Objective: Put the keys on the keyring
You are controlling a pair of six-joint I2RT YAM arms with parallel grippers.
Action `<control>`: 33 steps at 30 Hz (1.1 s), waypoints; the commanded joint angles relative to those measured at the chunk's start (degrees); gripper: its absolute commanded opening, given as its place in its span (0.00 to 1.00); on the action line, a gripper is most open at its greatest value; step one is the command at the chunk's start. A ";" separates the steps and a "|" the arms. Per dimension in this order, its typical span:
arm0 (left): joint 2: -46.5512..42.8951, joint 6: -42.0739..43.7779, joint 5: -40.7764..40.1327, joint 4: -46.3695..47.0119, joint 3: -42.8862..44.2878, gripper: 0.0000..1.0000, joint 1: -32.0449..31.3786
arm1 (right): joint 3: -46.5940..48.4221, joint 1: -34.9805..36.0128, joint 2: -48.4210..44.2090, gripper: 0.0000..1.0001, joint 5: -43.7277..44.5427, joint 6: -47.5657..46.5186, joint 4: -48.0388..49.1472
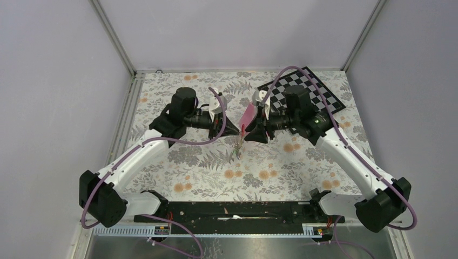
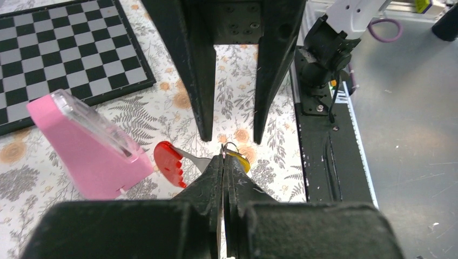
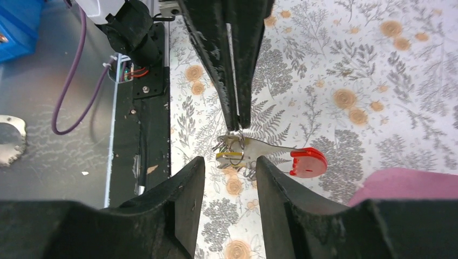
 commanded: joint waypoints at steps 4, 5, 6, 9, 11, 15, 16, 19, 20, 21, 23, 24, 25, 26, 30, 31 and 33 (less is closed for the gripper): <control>1.76 -11.18 7.02 15.81 -2.35 0.00 0.32 | 3.73 -0.42 -3.28 0.46 0.35 -7.60 -4.93; 2.00 -12.64 7.49 17.50 -2.82 0.00 0.32 | 3.89 -0.42 -3.02 0.45 0.13 -7.58 -4.83; 2.06 -14.62 7.81 19.22 -3.28 0.00 0.32 | 3.97 -0.42 -2.91 0.44 -0.20 -7.60 -4.77; 2.17 -17.65 8.58 22.75 -4.48 0.00 0.41 | 3.78 -0.42 -2.57 0.42 -0.40 -7.45 -4.42; 2.17 -18.90 8.70 24.15 -4.98 0.00 0.41 | 3.61 -0.42 -2.22 0.41 -0.60 -7.39 -4.17; 2.00 -20.43 8.97 25.90 -5.54 0.00 0.41 | 2.95 -0.44 -1.90 0.39 -1.18 -6.96 -3.47; 1.92 -20.70 8.99 26.18 -5.69 0.00 0.49 | 2.86 -0.42 -1.70 0.39 -1.31 -6.78 -3.37; 1.75 -21.77 9.11 27.55 -6.34 0.00 0.50 | 2.60 -0.42 -1.44 0.35 -1.66 -6.11 -2.69; 1.73 -22.13 9.07 28.03 -6.55 0.00 0.54 | 2.59 -0.44 -1.25 0.34 -1.88 -6.03 -2.47; 1.79 -22.52 9.08 28.56 -6.71 0.00 0.58 | 2.59 -0.42 -1.12 0.32 -2.11 -5.83 -2.36; 1.73 -23.38 9.19 29.55 -6.94 0.00 0.67 | 2.35 -0.42 -1.02 0.29 -2.45 -5.53 -2.08; 1.73 -23.74 9.22 29.94 -7.03 0.00 0.72 | 2.26 -0.42 -0.96 0.28 -2.50 -5.37 -1.91; 1.80 -23.98 9.20 30.30 -7.08 0.00 0.76 | 2.12 -0.42 -0.89 0.28 -2.63 -5.21 -1.69; 1.81 -24.14 9.23 30.50 -7.13 0.00 0.76 | 2.07 -0.42 -0.79 0.28 -2.73 -5.08 -1.49; 1.86 -25.43 9.32 32.14 -7.56 0.00 0.85 | 1.87 -0.41 -0.35 0.21 -3.18 -4.70 -1.15; 1.89 -25.59 9.36 32.23 -7.57 0.00 0.93 | 1.78 -0.46 -0.25 0.19 -3.33 -4.58 -1.07; 1.90 -25.61 9.22 32.32 -7.72 0.00 0.94 | 1.79 -0.39 -0.19 0.15 -3.51 -4.08 -0.61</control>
